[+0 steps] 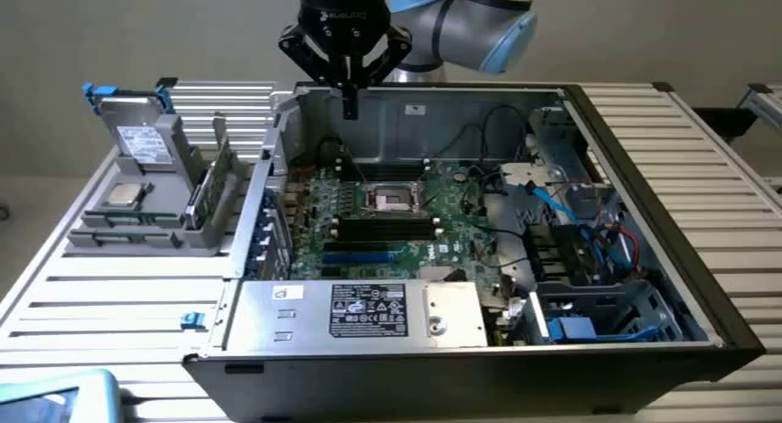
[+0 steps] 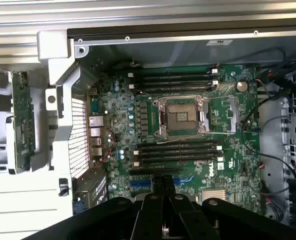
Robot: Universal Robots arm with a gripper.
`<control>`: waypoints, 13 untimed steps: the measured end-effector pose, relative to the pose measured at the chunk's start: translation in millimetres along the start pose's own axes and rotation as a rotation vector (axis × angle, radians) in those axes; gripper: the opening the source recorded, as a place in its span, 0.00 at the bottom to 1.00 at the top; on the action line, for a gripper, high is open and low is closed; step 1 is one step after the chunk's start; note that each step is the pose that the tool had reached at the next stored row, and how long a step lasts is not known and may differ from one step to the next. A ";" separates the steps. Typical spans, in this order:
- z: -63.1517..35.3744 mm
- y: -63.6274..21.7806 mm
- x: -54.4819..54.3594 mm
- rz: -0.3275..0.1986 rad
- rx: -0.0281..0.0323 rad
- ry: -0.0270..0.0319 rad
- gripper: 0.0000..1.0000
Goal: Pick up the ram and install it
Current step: 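Reach for the ram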
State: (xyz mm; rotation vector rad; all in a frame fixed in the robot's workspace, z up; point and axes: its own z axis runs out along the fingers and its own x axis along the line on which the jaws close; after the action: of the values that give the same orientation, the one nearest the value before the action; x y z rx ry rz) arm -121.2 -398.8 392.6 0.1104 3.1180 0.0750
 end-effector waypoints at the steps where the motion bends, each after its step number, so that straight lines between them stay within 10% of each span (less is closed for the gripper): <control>1: 0.0 0.0 0.0 0.000 0.0000 0.0000 0.11; 13: 0.0 0.0 0.0 0.000 0.0000 0.0000 0.11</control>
State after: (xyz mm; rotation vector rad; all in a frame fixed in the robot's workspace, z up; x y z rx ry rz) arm -121.2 -398.8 392.6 0.1104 3.1180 0.0750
